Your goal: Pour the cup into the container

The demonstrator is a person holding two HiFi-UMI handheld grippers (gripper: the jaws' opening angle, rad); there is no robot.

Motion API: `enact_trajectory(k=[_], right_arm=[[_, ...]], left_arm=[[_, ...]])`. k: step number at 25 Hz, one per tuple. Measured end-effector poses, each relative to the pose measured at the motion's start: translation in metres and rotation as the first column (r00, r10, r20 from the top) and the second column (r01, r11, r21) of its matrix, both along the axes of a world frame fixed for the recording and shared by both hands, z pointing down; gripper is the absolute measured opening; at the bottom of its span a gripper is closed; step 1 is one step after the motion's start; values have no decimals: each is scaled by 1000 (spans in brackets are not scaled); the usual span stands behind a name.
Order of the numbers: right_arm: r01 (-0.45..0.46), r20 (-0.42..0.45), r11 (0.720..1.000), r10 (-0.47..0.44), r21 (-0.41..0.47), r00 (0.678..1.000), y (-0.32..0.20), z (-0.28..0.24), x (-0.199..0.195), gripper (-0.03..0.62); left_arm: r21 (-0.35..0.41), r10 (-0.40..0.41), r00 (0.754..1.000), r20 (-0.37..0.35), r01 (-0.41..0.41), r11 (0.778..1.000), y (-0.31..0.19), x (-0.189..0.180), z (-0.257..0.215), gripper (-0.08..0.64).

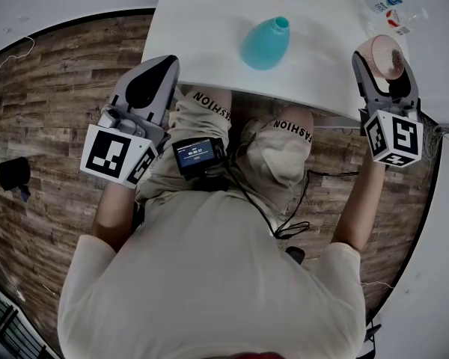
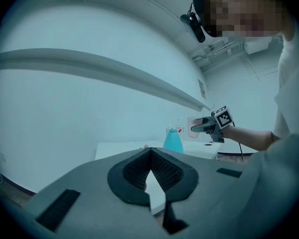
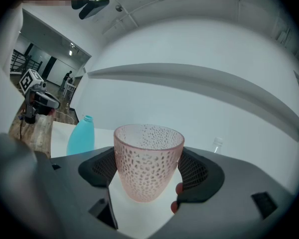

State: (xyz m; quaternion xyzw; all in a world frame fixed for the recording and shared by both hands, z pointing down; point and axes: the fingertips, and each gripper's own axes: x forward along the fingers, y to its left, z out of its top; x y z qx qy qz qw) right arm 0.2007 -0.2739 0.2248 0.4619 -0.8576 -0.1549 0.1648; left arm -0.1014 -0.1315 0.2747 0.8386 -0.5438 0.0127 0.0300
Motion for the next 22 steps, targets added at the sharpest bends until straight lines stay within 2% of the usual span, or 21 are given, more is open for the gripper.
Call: enact_trajectory(k=[22], right_arm=[[-9, 22, 996, 11, -88, 1000, -11, 35, 6, 368]], left_arm=[[-16, -7, 1000, 1, 7, 1000, 1, -1, 7, 9]])
